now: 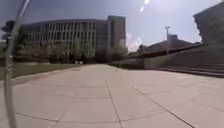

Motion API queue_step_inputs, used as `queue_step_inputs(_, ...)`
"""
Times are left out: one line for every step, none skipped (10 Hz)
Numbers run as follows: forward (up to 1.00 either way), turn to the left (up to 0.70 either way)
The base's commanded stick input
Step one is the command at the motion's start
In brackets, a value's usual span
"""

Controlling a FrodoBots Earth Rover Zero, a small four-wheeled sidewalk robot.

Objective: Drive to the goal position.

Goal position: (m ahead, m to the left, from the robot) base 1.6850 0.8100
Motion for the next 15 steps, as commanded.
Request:
queue_step_inputs(0.85, 0.0)
queue_step_inputs(0.85, 0.0)
queue_step_inputs(0.85, 0.0)
queue_step_inputs(0.85, 0.0)
queue_step_inputs(0.85, 0.0)
queue_step_inputs(0.85, 0.0)
queue_step_inputs(0.85, 0.0)
queue_step_inputs(0.85, 0.0)
queue_step_inputs(0.85, 0.0)
queue_step_inputs(0.85, 0.0)
queue_step_inputs(0.85, 0.0)
queue_step_inputs(0.85, 0.0)
queue_step_inputs(0.85, 0.0)
queue_step_inputs(0.85, 0.0)
queue_step_inputs(0.85, -0.04)
